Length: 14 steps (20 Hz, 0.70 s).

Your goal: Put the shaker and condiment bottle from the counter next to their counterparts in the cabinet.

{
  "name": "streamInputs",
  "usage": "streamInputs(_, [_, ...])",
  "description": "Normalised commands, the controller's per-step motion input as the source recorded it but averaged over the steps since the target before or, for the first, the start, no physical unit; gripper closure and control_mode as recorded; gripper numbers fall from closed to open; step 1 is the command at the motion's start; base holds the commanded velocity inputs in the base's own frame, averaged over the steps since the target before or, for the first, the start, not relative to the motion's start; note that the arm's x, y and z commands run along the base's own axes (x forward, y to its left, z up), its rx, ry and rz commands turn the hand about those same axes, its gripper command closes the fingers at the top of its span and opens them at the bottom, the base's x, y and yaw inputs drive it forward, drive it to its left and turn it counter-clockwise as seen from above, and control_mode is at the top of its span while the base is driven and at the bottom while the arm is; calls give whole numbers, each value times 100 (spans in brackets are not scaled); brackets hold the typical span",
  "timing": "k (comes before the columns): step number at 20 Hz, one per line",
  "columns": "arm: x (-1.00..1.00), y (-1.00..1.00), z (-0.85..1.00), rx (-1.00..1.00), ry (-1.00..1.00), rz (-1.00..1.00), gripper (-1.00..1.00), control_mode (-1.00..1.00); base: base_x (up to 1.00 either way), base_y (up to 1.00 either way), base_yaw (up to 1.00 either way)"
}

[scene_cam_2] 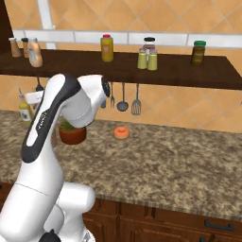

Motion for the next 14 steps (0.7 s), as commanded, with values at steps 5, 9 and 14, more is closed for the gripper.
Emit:
streamInputs(5, [-36, 0, 80, 0, 0, -4, 100, -100, 0, 0, 0])
streamInputs(9, [-1, 0, 95, 0, 0, -25, 100, -100, 0, 0, 0])
streamInputs(14, [0, 0, 94, -1, -2, -32, 100, -100, 0, 0, 0])
